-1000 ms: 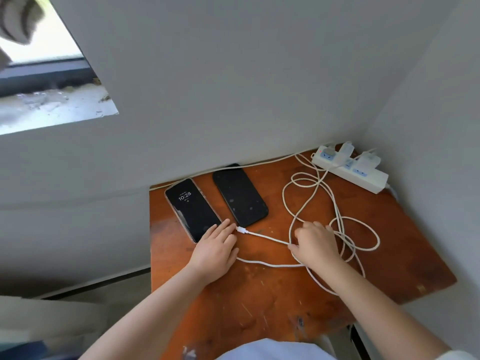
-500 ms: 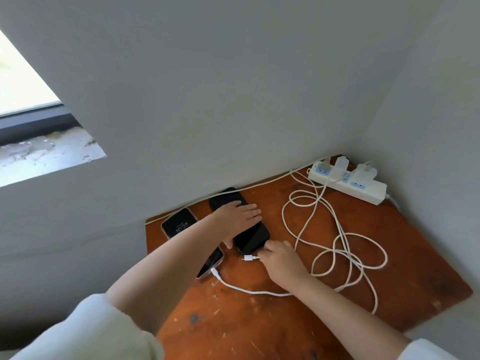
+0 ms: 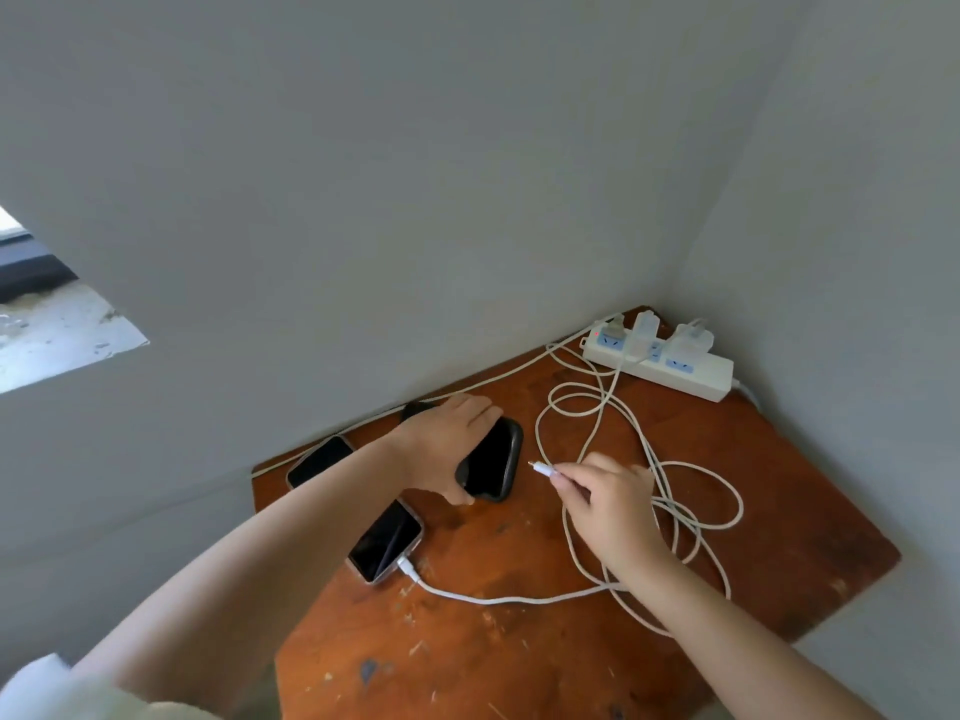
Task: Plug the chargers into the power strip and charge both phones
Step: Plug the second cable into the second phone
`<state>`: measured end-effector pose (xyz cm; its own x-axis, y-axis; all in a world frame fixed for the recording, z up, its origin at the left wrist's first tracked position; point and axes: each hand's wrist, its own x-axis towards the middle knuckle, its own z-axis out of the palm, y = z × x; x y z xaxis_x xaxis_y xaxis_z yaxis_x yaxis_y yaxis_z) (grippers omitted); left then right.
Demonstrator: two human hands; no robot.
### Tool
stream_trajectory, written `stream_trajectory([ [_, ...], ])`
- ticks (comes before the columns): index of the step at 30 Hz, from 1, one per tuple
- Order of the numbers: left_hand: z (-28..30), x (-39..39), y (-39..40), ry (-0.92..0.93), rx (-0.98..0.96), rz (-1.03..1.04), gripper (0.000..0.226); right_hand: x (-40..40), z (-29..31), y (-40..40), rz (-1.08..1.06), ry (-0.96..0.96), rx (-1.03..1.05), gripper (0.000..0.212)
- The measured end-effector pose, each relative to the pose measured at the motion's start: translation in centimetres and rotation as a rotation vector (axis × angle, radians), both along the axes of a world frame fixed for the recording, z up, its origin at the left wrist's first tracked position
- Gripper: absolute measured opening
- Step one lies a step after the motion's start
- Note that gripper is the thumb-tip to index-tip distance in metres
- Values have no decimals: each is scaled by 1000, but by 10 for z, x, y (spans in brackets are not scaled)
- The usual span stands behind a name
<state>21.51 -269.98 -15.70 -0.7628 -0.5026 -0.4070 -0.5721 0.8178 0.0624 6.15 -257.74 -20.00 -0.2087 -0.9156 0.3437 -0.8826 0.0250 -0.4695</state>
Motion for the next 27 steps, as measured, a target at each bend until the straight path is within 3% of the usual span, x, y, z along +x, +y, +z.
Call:
stream_trajectory([
  [3,18,13,17,145,39,146,101,2,28,-1,36,53,-127,31],
  [9,36,32,53,273,-14,281,103,6,61,11,174,109,-314,26],
  [15,29,49,84,230,38,380,103,18,58,23,304,234,-220,5],
  [27,17,48,101,253,23,384,99,22,54,27,333,175,-107,5],
])
